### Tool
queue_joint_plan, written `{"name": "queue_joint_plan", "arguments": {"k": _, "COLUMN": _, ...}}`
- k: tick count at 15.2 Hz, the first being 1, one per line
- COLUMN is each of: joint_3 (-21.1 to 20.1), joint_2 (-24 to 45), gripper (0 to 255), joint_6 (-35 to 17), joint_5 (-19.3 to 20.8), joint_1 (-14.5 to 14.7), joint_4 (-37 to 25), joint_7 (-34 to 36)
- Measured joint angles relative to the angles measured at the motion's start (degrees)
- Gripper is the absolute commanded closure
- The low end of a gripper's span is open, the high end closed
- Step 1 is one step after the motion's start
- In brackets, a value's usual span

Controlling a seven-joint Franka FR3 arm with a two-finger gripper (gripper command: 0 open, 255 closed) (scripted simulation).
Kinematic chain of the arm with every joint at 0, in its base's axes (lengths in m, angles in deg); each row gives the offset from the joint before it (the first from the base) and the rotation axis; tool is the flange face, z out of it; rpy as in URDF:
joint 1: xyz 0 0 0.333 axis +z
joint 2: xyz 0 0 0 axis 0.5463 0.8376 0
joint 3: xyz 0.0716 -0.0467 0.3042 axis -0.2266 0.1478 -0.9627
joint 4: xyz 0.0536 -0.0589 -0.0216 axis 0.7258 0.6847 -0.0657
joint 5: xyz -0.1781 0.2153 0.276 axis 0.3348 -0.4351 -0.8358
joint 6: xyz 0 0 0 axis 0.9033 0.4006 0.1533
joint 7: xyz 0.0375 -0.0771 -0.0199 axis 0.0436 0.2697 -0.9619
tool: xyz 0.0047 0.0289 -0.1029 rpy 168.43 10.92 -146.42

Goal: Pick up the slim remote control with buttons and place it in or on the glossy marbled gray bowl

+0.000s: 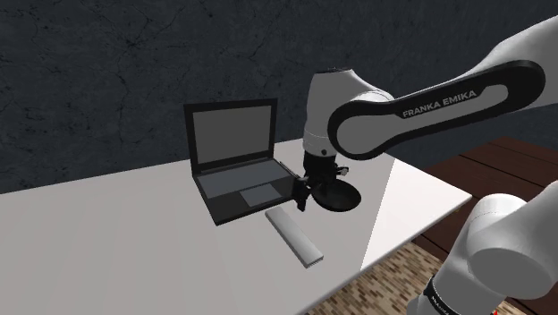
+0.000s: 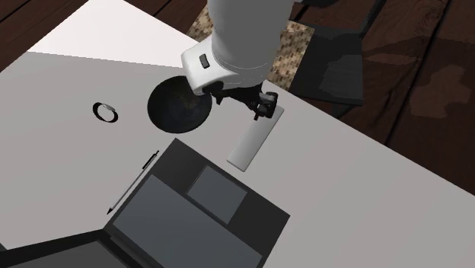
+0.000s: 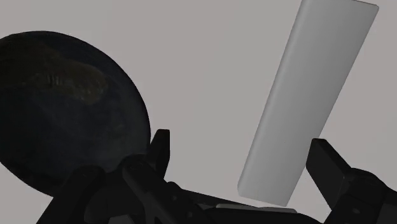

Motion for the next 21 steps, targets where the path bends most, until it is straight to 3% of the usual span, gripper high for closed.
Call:
{"name": "queue_joint_plan", "arguments": {"k": 5, "joint_3": -4.4, "joint_2": 8.5, "gripper": 0, "joint_6": -8.0, "joint_5": -0.8, "joint_1": 1.3, "joint_4": -1.3, "joint_7": 4.7}}
{"name": "queue_joint_plan", "arguments": {"k": 12, "joint_3": -5.8, "joint_2": 13.7, "gripper": 0, "joint_6": -15.0, "joint_5": 0.2, "joint_1": 0.9, "joint_4": 0.4, "joint_7": 6.3}}
{"name": "queue_joint_plan", "arguments": {"k": 19, "joint_3": -6.0, "joint_2": 14.7, "gripper": 0, "joint_6": -16.4, "joint_5": 0.5, "joint_1": 0.8, "joint_4": 0.9, "joint_7": 6.5}}
{"name": "queue_joint_plan", "arguments": {"k": 20, "joint_3": -6.0, "joint_2": 14.7, "gripper": 255, "joint_6": -16.4, "joint_5": 0.5, "joint_1": 0.8, "joint_4": 0.9, "joint_7": 6.5}}
{"name": "queue_joint_plan", "arguments": {"k": 21, "joint_3": -6.0, "joint_2": 14.6, "gripper": 255, "joint_6": -16.4, "joint_5": 0.5, "joint_1": 0.8, "joint_4": 0.9, "joint_7": 6.5}}
